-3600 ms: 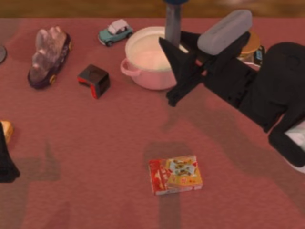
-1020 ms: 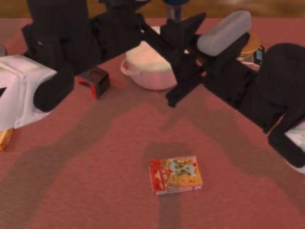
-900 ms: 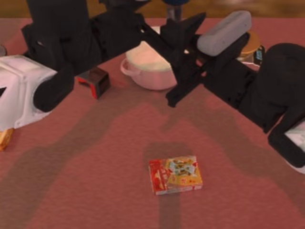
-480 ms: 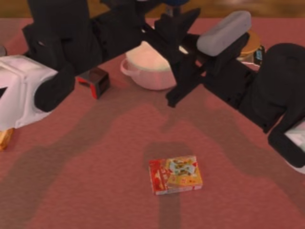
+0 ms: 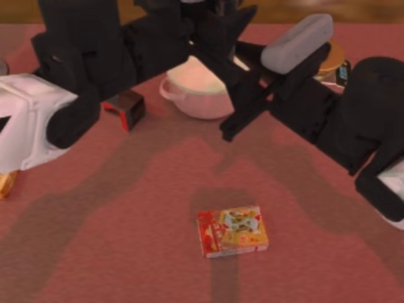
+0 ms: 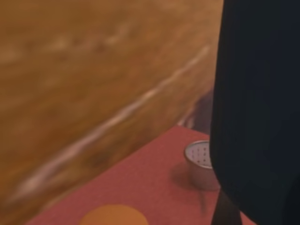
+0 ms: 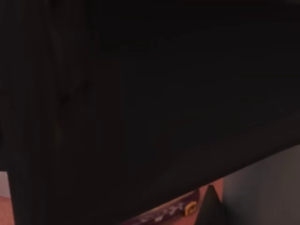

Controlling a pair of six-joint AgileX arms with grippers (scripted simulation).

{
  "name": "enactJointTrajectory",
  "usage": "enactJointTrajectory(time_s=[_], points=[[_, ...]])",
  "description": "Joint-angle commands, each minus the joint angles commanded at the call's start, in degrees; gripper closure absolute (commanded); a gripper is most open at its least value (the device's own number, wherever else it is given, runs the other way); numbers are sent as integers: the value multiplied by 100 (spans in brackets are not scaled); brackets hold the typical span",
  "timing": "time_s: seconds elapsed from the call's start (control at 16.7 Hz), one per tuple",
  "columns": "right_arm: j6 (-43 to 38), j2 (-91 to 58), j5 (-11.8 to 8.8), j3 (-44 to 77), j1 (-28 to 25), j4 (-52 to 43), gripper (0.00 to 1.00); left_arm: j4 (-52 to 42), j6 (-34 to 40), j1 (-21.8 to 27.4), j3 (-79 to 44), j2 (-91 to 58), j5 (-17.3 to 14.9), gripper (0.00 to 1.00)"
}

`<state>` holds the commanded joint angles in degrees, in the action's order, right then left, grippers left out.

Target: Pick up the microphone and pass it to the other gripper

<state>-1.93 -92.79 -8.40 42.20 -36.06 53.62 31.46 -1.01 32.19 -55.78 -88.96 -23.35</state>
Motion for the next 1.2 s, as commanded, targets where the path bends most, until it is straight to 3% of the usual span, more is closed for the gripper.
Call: enactJointTrajectory(time_s=[0.42,1.2], points=[[0,0,0,0,0,0,100,0,0,0,0,0,0,100],[0,0,0,0,0,0,2,0,0,0,0,0,0,100]])
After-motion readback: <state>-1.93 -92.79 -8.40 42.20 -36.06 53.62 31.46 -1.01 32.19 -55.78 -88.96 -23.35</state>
